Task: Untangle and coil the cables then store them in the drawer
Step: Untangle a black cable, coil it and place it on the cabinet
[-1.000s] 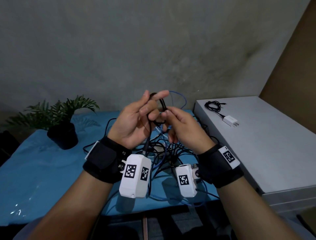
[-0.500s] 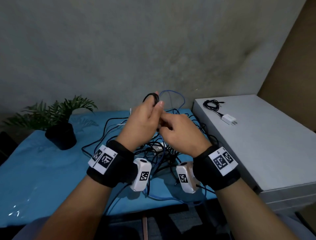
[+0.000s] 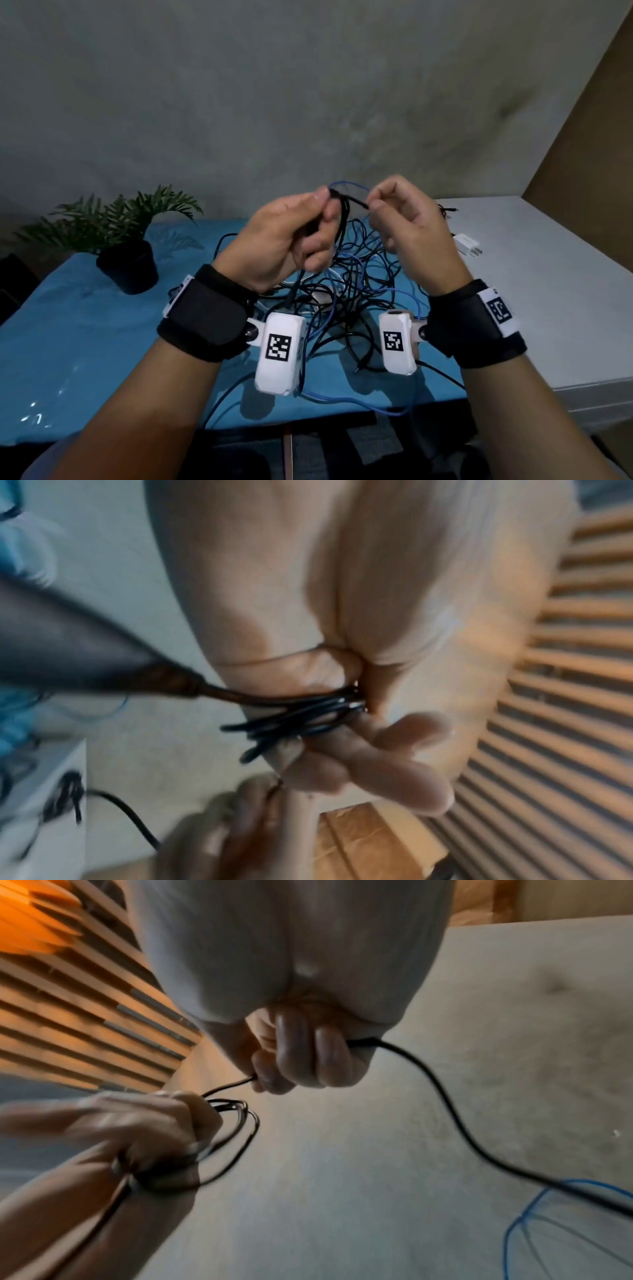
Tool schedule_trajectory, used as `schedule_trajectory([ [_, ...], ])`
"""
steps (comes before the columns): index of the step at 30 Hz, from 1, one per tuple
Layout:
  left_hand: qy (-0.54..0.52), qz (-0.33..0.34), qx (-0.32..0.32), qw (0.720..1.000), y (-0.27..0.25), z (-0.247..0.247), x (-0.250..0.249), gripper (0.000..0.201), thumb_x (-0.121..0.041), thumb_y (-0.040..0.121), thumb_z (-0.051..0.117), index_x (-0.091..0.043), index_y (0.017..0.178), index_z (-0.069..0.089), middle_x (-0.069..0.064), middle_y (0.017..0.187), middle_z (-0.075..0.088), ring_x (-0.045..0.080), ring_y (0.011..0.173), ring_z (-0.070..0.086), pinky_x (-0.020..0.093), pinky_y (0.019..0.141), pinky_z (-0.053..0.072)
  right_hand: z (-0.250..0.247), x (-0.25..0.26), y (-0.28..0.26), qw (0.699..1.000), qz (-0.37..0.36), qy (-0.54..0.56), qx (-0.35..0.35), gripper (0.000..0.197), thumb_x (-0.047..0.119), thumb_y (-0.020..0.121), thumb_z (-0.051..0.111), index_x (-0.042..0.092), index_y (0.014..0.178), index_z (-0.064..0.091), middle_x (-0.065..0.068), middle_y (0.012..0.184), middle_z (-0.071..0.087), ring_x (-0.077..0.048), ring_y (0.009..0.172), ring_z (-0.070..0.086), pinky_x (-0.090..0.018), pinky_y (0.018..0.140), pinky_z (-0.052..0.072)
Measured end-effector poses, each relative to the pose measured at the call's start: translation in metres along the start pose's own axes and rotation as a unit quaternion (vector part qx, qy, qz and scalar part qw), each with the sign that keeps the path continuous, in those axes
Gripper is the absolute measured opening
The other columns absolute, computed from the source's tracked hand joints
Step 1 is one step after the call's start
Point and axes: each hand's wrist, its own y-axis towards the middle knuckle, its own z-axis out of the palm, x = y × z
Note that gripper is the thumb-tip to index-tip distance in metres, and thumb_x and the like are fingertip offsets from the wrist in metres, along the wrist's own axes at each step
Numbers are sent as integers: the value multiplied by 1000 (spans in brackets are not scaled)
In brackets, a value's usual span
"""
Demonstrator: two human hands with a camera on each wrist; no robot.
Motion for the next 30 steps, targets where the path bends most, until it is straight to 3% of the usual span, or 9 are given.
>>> schedule_trajectory([
  [4, -189, 89, -33, 977, -1, -1, -10, 43, -24, 104, 33, 4, 116, 63, -8, 50, 47, 11, 60, 68, 30, 78, 59, 9, -15, -3, 986, -35, -160, 31, 19, 27, 106, 51, 18, 96, 65, 14, 69, 52, -4, 64, 47, -30, 61, 39],
  [7, -230, 138, -87, 960, 1, -8, -14, 48, -15, 110, 29, 13, 117, 67, 9, 96, 50, 15, 83, 75, 32, 86, 58, 17, -22, -8, 970, -28, -228, 78, 27, 36, 105, 52, 25, 121, 71, 12, 91, 73, -3, 81, 64, -27, 71, 48],
  [9, -201, 148, -142, 958, 4, -13, -10, 44, -15, 111, 30, 14, 126, 60, 11, 101, 51, 17, 85, 75, 33, 85, 58, 22, -19, -11, 956, -19, -262, 131, 34, 40, 104, 51, 30, 133, 66, 10, 92, 75, -4, 82, 66, -26, 73, 49],
  [14, 188, 98, -216, 953, 5, -14, -1, 32, -16, 111, 35, -1, 137, 44, 2, 76, 73, 20, 72, 75, 29, 77, 58, 25, -2, -14, 935, -21, -297, 190, 23, 23, 95, 55, 25, 104, 76, 11, 65, 59, -3, 58, 49, -26, 56, 32],
  [18, 402, 65, -165, 898, 3, -8, 7, 17, -23, 108, 40, -21, 120, 52, 0, 79, 75, 15, 64, 72, 34, 74, 58, 20, 8, -13, 934, -10, -302, 191, 17, 22, 88, 59, 18, 74, 68, 2, 56, 53, -12, 52, 44, -31, 53, 29],
  [22, 553, -5, -77, 830, 0, 0, 2, 25, -25, 109, 42, -14, 91, 57, 3, 71, 72, 7, 49, 64, 31, 57, 47, 11, 20, -12, 963, -34, -230, 134, 19, 27, 79, 49, 17, 66, 57, 2, 52, 46, -8, 50, 38, -30, 51, 30],
  [23, 548, -32, -51, 835, -2, 2, 0, 30, -25, 109, 42, -14, 86, 58, 1, 64, 68, 5, 43, 55, 28, 53, 40, 7, 22, -11, 974, -43, -191, 110, 17, 26, 79, 49, 15, 69, 56, 0, 54, 46, -7, 51, 38, -32, 52, 31],
  [27, 230, -68, 47, 970, -9, 1, -3, 37, -27, 108, 40, -3, 91, 63, 0, 50, 40, 11, 42, 26, 21, 44, 25, -4, 25, -7, 994, -61, -92, 25, 11, 18, 83, 48, 9, 80, 54, -6, 60, 43, -14, 56, 36, -32, 54, 29],
  [30, 49, -35, 66, 996, -9, 0, -8, 29, -25, 104, 36, -10, 85, 52, -7, 51, 34, 7, 40, 29, 25, 46, 32, -1, 20, -6, 994, -56, -88, 10, 15, 19, 99, 52, 11, 87, 53, -3, 67, 43, -14, 62, 37, -35, 57, 31],
])
